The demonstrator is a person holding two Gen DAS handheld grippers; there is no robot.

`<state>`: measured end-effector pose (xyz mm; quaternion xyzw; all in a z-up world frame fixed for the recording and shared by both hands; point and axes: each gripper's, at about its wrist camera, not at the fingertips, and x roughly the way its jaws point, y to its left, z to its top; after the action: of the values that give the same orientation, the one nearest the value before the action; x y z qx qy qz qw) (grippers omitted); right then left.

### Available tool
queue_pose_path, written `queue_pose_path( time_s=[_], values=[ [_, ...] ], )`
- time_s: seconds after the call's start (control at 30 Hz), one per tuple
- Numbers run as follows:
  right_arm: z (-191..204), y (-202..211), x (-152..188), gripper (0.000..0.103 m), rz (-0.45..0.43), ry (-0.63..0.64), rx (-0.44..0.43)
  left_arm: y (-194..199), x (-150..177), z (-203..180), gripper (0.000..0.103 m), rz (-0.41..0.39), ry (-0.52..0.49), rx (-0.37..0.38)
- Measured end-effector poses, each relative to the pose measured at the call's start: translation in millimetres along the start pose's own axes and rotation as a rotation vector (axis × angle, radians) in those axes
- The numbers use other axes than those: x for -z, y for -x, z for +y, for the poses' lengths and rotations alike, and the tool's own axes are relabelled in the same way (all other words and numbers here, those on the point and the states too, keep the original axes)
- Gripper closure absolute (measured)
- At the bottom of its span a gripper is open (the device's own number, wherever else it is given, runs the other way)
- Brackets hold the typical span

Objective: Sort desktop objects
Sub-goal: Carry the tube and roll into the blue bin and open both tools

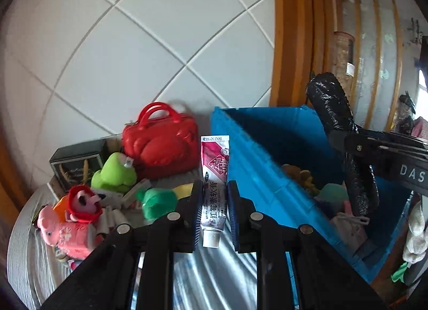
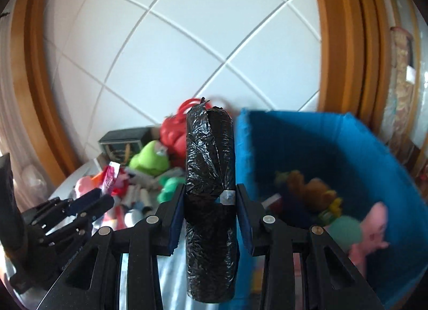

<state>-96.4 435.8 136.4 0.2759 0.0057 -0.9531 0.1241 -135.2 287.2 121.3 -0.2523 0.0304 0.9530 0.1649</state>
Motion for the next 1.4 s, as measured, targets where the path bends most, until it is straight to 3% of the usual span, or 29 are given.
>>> queue_pose_path(
  time_s=[0.13, 0.27, 0.53, 0.77, 1.1, 1.17, 1.27, 1.37, 1.4],
  values=[
    [-54, -1, -15, 0.067, 0.036, 0.026, 0.111, -27, -35, -61, 0.085, 0.046, -0.032, 0.072],
    [-112, -19, -14, 0.067, 0.132, 0.039, 0.201, -57, -59, -122, 0.085, 0.107, -0.072, 0.127],
    [-193, -66, 11, 0.067, 0.329, -0.005, 0.243, -133, -53, -200, 0.085, 0.286, -0.170, 0.104],
    [-227, -81, 23, 0.067, 0.392, -0.030, 0.239, -167, -39, -219, 0.085, 0.344, -0.195, 0.056],
    [-239, -105, 14, 0.067, 0.373, -0.039, 0.209, -188, -28, -213, 0.084, 0.379, -0.206, -0.044],
    [-236, -109, 13, 0.067, 0.373, -0.032, 0.208, -189, -28, -211, 0.077, 0.384, -0.195, -0.048],
    [-235, -113, 10, 0.067, 0.364, -0.028, 0.208, -190, -29, -208, 0.056, 0.383, -0.194, -0.051],
    [-231, -111, 5, 0.064, 0.331, 0.000, 0.238, -189, -31, -206, 0.053, 0.367, -0.189, -0.048],
    [-229, -109, 2, 0.057, 0.318, 0.010, 0.257, -188, -32, -205, 0.053, 0.365, -0.185, -0.047]
  ],
)
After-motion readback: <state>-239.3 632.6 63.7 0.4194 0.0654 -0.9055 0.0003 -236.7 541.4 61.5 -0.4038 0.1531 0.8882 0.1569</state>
